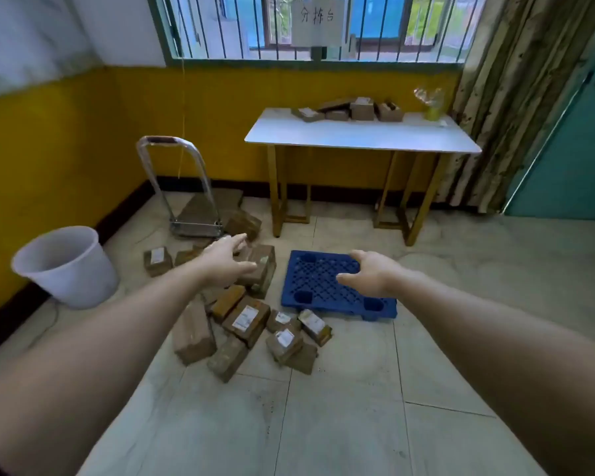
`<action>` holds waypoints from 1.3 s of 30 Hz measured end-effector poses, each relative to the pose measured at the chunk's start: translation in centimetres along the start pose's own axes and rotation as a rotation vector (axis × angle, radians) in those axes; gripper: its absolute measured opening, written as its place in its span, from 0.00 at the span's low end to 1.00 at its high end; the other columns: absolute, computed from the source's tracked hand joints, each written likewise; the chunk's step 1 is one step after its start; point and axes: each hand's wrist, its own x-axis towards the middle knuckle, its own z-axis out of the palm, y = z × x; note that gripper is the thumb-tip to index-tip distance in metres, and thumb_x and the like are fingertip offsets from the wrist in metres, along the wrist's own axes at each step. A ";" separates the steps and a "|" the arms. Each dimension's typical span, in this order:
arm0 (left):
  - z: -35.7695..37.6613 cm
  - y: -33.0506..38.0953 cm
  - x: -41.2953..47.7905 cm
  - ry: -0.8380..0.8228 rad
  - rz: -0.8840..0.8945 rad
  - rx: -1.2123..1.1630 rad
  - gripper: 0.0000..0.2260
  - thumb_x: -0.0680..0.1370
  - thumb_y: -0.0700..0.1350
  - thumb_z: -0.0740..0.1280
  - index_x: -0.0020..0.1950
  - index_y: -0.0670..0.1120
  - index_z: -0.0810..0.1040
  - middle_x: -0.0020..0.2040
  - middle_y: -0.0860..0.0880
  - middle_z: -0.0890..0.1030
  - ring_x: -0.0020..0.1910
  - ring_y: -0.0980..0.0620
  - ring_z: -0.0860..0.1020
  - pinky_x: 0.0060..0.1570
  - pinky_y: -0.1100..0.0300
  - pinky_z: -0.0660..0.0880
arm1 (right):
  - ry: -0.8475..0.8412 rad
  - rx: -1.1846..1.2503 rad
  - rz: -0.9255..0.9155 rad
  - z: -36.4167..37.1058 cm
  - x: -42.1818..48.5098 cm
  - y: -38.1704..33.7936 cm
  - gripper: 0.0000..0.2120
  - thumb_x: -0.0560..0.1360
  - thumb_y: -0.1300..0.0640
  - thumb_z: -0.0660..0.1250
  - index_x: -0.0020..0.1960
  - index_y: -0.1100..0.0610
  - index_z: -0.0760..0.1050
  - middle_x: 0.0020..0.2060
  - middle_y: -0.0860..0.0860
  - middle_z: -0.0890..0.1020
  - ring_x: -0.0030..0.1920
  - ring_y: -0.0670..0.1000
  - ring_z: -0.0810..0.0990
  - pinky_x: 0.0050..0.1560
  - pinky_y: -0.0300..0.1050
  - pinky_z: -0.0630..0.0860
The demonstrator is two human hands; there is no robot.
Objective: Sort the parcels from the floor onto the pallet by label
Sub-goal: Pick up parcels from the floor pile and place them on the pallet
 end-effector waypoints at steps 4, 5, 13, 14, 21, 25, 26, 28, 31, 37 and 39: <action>-3.6 -5.7 -0.4 0.029 -0.085 -0.003 0.34 0.74 0.54 0.69 0.76 0.54 0.56 0.76 0.46 0.59 0.72 0.45 0.62 0.66 0.48 0.65 | -0.071 -0.131 -0.102 0.8 0.9 -6.0 0.39 0.71 0.33 0.63 0.76 0.46 0.55 0.73 0.53 0.64 0.68 0.57 0.68 0.62 0.55 0.70; -4.8 -7.4 -0.3 0.039 -0.104 -0.004 0.34 0.74 0.54 0.68 0.76 0.54 0.56 0.76 0.46 0.59 0.72 0.45 0.62 0.66 0.48 0.64 | -0.074 -0.148 -0.133 1.1 1.3 -7.9 0.39 0.72 0.34 0.63 0.76 0.46 0.54 0.74 0.53 0.64 0.69 0.57 0.68 0.63 0.55 0.69; -15.7 -22.5 -0.9 0.134 -0.208 -0.036 0.36 0.74 0.59 0.67 0.77 0.54 0.55 0.77 0.47 0.56 0.75 0.46 0.56 0.69 0.48 0.58 | -0.132 -0.194 -0.296 5.7 4.9 -25.5 0.39 0.72 0.33 0.62 0.76 0.46 0.55 0.74 0.53 0.63 0.69 0.57 0.67 0.61 0.51 0.69; -17.0 -24.1 -1.1 0.139 -0.226 -0.039 0.36 0.74 0.60 0.67 0.77 0.54 0.55 0.77 0.47 0.56 0.75 0.46 0.57 0.69 0.48 0.59 | -0.131 -0.195 -0.313 6.6 5.4 -27.8 0.38 0.72 0.32 0.62 0.76 0.45 0.55 0.73 0.53 0.63 0.69 0.57 0.67 0.60 0.50 0.70; -24.1 -33.1 -1.2 0.194 -0.290 -0.010 0.35 0.75 0.57 0.67 0.77 0.51 0.55 0.77 0.47 0.58 0.74 0.46 0.58 0.70 0.46 0.60 | -0.202 -0.133 -0.443 11.3 7.8 -40.8 0.38 0.72 0.33 0.63 0.76 0.44 0.55 0.74 0.52 0.64 0.69 0.56 0.68 0.60 0.50 0.72; -25.7 -36.3 0.3 0.204 -0.304 -0.040 0.34 0.76 0.55 0.67 0.77 0.50 0.54 0.77 0.46 0.58 0.74 0.45 0.60 0.70 0.45 0.61 | -0.213 -0.135 -0.461 13.1 10.1 -44.8 0.38 0.73 0.34 0.63 0.77 0.46 0.54 0.74 0.52 0.63 0.70 0.56 0.67 0.65 0.53 0.70; -26.0 -37.0 0.9 0.199 -0.307 -0.044 0.34 0.76 0.54 0.67 0.77 0.51 0.54 0.77 0.46 0.58 0.74 0.45 0.60 0.70 0.45 0.62 | -0.220 -0.129 -0.461 13.5 10.9 -45.6 0.38 0.73 0.34 0.63 0.77 0.46 0.54 0.74 0.52 0.63 0.70 0.56 0.67 0.65 0.53 0.70; -26.6 -38.4 2.4 0.184 -0.306 -0.048 0.34 0.76 0.54 0.67 0.77 0.51 0.54 0.76 0.46 0.59 0.73 0.45 0.61 0.69 0.46 0.62 | -0.237 -0.101 -0.459 14.3 12.8 -47.1 0.38 0.73 0.35 0.64 0.77 0.45 0.54 0.74 0.52 0.63 0.69 0.56 0.68 0.64 0.53 0.72; -27.7 -40.3 5.4 0.159 -0.302 -0.042 0.34 0.76 0.54 0.67 0.77 0.52 0.54 0.76 0.47 0.60 0.73 0.46 0.61 0.69 0.46 0.62 | -0.251 -0.060 -0.439 15.5 16.5 -49.0 0.38 0.72 0.34 0.64 0.76 0.44 0.54 0.74 0.52 0.62 0.68 0.57 0.70 0.60 0.53 0.76; -31.7 -43.7 15.1 0.114 -0.264 0.010 0.33 0.77 0.52 0.66 0.77 0.51 0.54 0.77 0.47 0.57 0.74 0.47 0.60 0.68 0.52 0.60 | -0.201 -0.016 -0.386 17.5 27.3 -53.3 0.38 0.72 0.34 0.64 0.77 0.45 0.55 0.74 0.52 0.63 0.69 0.56 0.69 0.64 0.55 0.72; -32.8 -44.9 18.9 0.094 -0.277 0.016 0.33 0.77 0.52 0.66 0.77 0.51 0.53 0.77 0.47 0.56 0.74 0.47 0.59 0.69 0.52 0.60 | -0.200 -0.015 -0.360 18.0 31.0 -54.9 0.38 0.72 0.34 0.63 0.77 0.46 0.55 0.74 0.52 0.64 0.69 0.57 0.69 0.64 0.55 0.72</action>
